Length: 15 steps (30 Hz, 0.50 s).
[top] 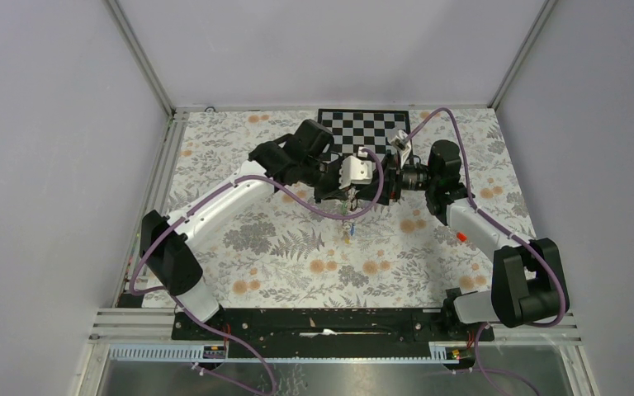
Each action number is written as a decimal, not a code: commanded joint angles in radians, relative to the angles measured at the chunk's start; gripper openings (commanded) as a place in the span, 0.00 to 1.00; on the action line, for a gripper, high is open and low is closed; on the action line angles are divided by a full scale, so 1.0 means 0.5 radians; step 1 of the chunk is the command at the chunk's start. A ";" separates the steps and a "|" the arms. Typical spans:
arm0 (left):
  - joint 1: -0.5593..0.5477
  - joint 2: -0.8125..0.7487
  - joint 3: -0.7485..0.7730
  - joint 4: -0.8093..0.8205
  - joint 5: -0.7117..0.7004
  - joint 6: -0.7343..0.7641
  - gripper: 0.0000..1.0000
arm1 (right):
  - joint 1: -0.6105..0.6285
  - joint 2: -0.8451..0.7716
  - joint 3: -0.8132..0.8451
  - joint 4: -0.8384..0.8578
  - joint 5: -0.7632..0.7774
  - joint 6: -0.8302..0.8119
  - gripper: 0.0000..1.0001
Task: Put the keys on the keyring
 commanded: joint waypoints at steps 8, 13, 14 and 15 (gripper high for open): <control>-0.040 -0.022 0.107 0.017 -0.097 -0.024 0.00 | 0.075 -0.034 0.054 -0.160 -0.047 -0.264 0.41; -0.040 -0.002 0.110 0.017 -0.089 -0.035 0.00 | 0.088 -0.047 0.055 -0.211 -0.044 -0.306 0.41; -0.040 -0.001 0.110 0.017 -0.084 -0.037 0.00 | 0.087 -0.048 0.057 -0.213 -0.042 -0.308 0.41; -0.038 0.004 0.112 0.017 -0.076 -0.039 0.00 | 0.090 -0.047 0.058 -0.213 -0.041 -0.308 0.41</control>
